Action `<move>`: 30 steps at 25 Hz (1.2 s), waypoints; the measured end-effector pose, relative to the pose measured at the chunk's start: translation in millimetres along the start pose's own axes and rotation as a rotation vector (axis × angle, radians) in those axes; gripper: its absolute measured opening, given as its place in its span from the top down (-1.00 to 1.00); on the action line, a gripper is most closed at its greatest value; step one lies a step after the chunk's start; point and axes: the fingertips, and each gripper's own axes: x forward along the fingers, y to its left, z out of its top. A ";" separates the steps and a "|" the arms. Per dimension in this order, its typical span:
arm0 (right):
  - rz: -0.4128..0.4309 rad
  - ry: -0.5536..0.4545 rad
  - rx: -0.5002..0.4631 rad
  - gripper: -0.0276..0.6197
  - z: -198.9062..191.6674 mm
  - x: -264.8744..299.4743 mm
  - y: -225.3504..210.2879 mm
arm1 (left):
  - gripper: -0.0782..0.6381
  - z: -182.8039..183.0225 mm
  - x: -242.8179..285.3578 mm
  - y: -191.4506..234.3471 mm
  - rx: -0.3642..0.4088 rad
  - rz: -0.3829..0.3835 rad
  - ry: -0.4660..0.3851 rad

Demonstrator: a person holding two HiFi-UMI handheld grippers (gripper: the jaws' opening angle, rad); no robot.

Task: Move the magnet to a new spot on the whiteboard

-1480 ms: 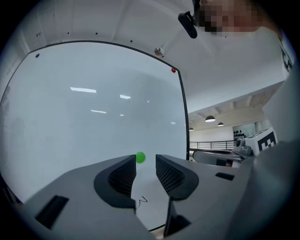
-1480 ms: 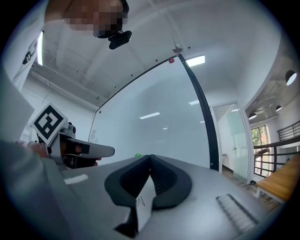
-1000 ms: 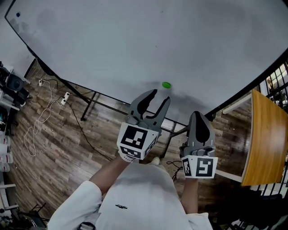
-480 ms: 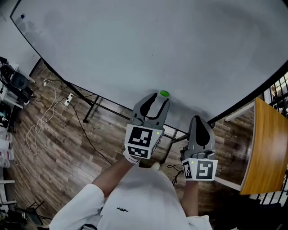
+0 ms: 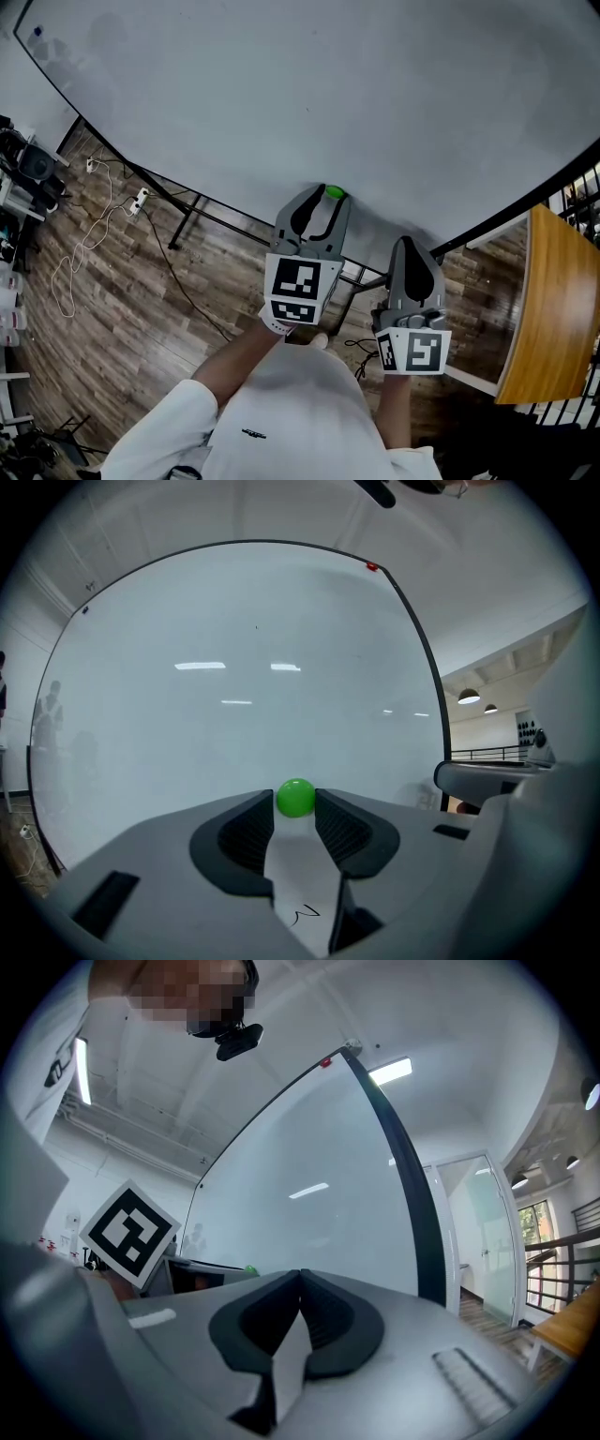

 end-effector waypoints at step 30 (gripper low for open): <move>-0.026 0.015 0.009 0.88 6.9 -7.7 21.4 | 0.44 2.0 -44.2 19.5 -0.064 -0.084 0.015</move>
